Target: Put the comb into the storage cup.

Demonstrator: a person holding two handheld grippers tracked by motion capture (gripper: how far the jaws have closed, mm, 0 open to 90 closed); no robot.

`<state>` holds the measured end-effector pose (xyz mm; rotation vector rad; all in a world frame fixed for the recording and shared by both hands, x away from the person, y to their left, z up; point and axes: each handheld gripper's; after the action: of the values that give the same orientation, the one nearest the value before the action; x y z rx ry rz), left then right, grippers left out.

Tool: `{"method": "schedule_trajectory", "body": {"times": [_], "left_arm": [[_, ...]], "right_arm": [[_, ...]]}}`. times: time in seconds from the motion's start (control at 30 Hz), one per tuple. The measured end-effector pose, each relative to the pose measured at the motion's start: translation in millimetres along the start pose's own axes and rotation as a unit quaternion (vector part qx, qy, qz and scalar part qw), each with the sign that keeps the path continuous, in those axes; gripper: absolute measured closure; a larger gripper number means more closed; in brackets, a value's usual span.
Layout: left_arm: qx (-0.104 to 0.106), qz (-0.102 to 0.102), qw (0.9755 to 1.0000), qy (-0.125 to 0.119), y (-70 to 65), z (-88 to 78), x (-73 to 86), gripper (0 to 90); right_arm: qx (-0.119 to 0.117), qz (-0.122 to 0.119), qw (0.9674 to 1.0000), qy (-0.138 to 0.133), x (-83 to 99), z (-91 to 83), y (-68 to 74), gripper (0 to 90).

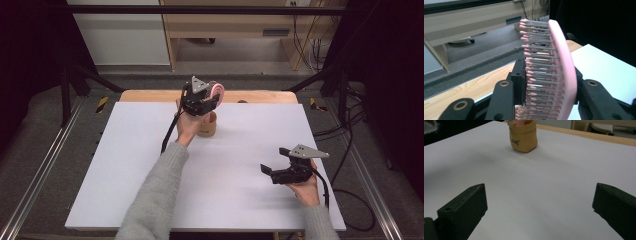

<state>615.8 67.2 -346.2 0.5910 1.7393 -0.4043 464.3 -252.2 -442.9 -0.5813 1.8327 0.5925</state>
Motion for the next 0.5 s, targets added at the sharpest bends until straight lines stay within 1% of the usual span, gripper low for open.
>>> {"method": "schedule_trajectory", "body": {"times": [0.13, 0.27, 0.33, 0.5], "left_arm": [[0.003, -0.003, 1.0000, -0.005, 0.2, -1.4, 0.0, 52.2], [0.003, -0.005, 1.0000, -0.006, 1.3, -2.3, -0.1, 46.1], [0.003, -0.002, 1.0000, -0.007, 1.1, -2.6, 0.0, 41.2], [0.012, 0.000, 0.9999, -0.010, -0.3, -3.2, 0.7, 31.7]], "right_arm": [[0.000, -0.001, 1.0000, 0.000, 0.1, 0.3, 0.0, 0.1], [0.000, -0.002, 1.0000, 0.000, 0.0, 0.3, 0.1, 0.1], [0.000, -0.003, 1.0000, 0.001, 0.0, 0.5, 0.1, 0.1], [0.000, -0.002, 1.0000, 0.001, 0.0, 0.6, 0.3, 0.1]]}}
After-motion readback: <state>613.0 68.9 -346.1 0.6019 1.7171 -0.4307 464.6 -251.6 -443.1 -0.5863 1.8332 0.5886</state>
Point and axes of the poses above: each handheld gripper's, and its own axes: z roughly forward along the jaws, x roughly out of its underside, y roughly to its left, and after that the axes turned 7 degrees about -y, right-handed
